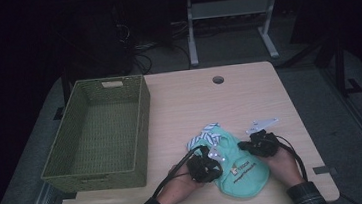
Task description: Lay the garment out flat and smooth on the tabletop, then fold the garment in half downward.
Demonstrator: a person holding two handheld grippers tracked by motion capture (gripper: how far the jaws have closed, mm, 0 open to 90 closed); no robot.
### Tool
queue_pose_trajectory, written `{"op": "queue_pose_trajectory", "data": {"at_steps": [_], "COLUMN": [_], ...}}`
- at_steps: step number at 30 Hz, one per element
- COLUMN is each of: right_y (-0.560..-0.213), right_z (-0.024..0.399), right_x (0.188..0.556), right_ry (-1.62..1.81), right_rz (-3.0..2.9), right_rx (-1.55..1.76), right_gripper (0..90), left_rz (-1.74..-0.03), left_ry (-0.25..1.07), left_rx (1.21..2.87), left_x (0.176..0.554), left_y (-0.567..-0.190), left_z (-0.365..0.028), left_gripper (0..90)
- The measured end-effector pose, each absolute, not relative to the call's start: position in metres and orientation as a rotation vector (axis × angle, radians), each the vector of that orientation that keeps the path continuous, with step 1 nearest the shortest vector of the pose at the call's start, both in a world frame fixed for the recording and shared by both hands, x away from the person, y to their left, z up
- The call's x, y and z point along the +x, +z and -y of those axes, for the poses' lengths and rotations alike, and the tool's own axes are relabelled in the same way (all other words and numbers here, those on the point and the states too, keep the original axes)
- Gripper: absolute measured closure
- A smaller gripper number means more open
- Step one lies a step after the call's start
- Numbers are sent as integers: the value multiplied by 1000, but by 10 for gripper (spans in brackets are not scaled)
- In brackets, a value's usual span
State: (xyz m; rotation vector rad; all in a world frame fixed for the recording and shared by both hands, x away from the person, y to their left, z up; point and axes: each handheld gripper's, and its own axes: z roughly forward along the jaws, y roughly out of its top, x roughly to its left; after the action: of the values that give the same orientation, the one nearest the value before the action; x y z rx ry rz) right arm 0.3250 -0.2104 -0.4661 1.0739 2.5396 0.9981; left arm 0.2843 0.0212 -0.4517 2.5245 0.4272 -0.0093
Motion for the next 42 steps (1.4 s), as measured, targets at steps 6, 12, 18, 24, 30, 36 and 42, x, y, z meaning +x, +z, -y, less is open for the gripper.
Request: {"op": "queue_pose_trajectory", "data": {"at_steps": [6,12,18,24,30,36,42], "right_y": [-466,-466,-466,-466,-466,-466,-466], "right_z": [210,210,210,210,209,210,210], "right_x": [325,325,325,325,325,325,325], "right_ry": [996,999,997,1001,995,1003,995], "right_rz": [-2540,-2539,-2538,-2538,-2539,-2539,-2542], "right_rx": [1068,1072,1071,1073,1068,1069,1062], "right_gripper": [896,896,896,896,896,896,897], "left_rz": [-477,-572,-652,-718,-791,-829,-837], "left_ry": [12,72,131,177,236,188,141], "left_rx": [2481,2399,2350,2305,2265,2279,2304], "left_x": [292,310,329,347,366,375,373], "left_y": [-443,-427,-419,-419,-422,-438,-448], "left_z": [-32,-52,-68,-73,-78,-82,-82], "left_gripper": [894,867,764,686,620,570,518]}}
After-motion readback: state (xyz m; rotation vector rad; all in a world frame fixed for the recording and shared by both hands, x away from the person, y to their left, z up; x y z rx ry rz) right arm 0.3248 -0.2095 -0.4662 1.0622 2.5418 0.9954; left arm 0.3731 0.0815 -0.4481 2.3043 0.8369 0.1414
